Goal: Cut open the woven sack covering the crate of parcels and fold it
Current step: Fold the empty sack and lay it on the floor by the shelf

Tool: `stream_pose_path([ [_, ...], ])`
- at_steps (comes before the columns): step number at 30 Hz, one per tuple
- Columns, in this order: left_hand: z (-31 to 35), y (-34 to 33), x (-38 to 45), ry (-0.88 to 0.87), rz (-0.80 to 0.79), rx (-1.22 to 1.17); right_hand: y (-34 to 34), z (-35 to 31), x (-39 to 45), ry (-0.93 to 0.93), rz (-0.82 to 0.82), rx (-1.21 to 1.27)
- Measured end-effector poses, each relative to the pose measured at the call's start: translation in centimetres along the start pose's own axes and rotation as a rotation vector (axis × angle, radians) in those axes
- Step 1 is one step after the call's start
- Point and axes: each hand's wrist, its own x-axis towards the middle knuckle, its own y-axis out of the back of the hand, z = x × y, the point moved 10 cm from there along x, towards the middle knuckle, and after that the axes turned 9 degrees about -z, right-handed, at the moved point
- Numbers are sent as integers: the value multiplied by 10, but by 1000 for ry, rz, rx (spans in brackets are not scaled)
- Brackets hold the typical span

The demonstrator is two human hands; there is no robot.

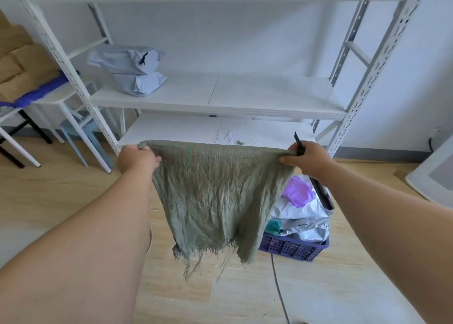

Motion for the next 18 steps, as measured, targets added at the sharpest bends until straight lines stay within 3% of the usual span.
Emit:
stream_pose_path([
  [3, 20, -3, 0, -84, -42, 74, -3, -12, -3, 4, -11, 195],
  [5, 33, -18, -20, -188, -111, 137, -8, -28, 0, 20, 49, 169],
  [7, 28, -61, -50, -251, -351, 271, -15, -41, 1, -8, 109, 153],
  [9, -4, -117, -94, -182, -730, 380, -26, -48, 1, -60, 145, 151],
  [11, -42, -157, -139, -100, -990, 482, -37, -54, -2, -108, 153, 150],
  [14, -69, -181, -170, -87, -1064, 403, -54, -64, -4, -155, 110, 283],
  [18, -79, -178, -165, -63, -996, 323, -56, -76, -2, -160, 113, 331],
])
